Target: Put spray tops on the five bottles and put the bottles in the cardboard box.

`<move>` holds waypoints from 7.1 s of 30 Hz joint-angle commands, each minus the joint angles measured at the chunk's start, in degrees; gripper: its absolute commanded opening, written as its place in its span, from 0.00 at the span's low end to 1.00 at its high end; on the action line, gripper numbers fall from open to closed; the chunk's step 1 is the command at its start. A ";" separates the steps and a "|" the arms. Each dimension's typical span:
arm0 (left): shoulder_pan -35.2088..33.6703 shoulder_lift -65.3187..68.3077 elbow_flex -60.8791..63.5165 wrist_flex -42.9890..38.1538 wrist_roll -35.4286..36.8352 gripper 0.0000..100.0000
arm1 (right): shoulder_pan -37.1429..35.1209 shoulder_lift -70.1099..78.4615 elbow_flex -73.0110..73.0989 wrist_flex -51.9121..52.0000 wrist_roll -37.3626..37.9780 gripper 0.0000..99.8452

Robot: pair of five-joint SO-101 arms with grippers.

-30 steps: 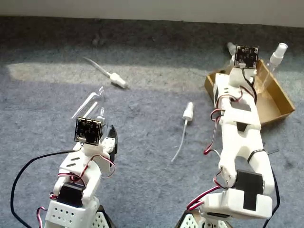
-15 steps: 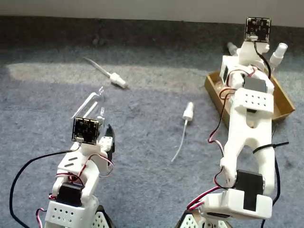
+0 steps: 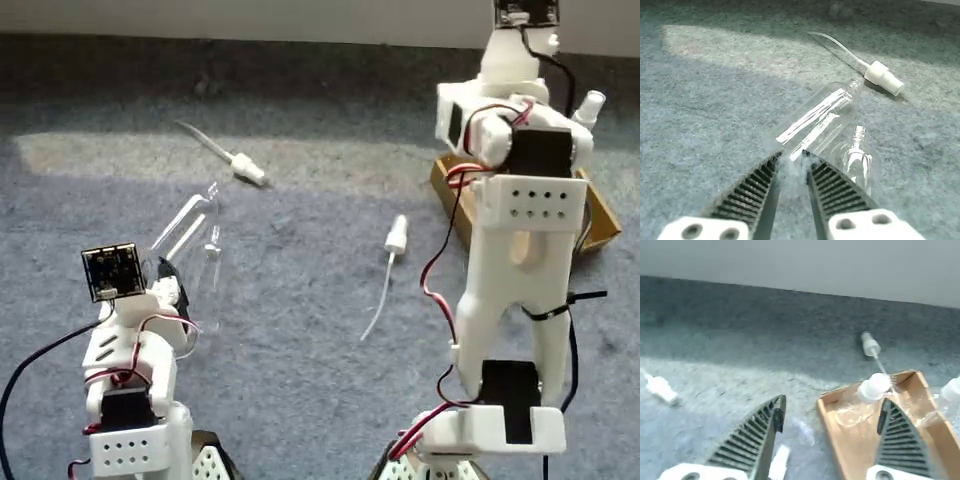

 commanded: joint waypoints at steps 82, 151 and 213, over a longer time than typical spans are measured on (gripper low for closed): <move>-21.23 -0.40 -3.38 -3.08 0.26 0.01 | -45.49 11.21 54.02 -57.63 -56.88 0.26; -21.14 -0.40 -3.30 -3.25 0.26 0.01 | -21.85 15.78 55.96 -31.69 -2.20 0.07; -17.45 -0.31 -1.80 -3.34 0.26 0.01 | -25.01 -35.82 23.60 22.55 5.27 0.22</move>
